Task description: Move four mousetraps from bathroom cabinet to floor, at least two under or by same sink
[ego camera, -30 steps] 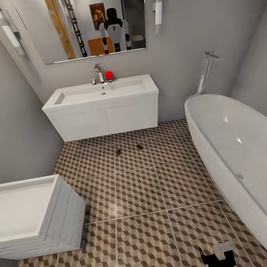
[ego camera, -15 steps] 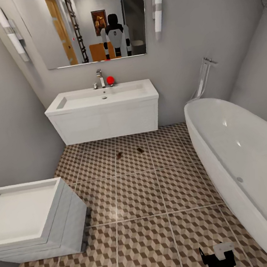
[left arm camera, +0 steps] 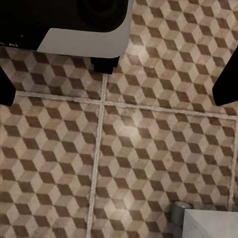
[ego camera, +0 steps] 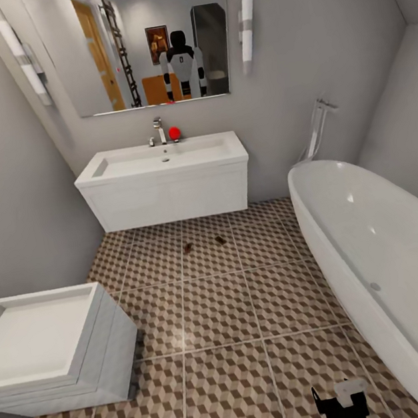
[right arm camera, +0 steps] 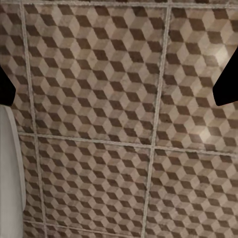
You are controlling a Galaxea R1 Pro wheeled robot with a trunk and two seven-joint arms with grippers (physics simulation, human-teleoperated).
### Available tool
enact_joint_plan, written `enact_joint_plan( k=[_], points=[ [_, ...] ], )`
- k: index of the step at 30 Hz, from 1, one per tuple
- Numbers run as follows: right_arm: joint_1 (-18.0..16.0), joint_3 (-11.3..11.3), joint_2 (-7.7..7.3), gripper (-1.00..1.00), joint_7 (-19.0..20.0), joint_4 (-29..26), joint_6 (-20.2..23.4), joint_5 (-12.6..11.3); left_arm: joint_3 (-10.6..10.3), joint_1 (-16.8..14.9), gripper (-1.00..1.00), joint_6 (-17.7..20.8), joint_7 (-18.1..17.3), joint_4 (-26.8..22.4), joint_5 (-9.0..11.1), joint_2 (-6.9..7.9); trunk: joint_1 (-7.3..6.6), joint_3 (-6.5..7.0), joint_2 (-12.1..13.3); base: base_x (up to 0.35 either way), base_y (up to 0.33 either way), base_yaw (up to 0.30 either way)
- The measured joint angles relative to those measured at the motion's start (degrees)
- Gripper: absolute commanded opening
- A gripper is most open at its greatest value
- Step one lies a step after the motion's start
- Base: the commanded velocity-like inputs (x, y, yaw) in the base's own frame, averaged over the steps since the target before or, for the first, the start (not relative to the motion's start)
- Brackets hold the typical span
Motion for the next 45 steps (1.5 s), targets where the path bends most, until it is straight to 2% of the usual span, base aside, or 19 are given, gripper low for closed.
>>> enact_joint_plan(
  k=[45],
  points=[
    [0.0, 0.0, 0.35, 1.0, 0.0, 0.0, 0.0, 0.0, 0.0, 0.0, 1.0, 0.0, 0.0, 0.0, 0.0, 0.0, -9.9, 12.18, 18.1, 0.0, 0.0, 0.0]
  ],
)
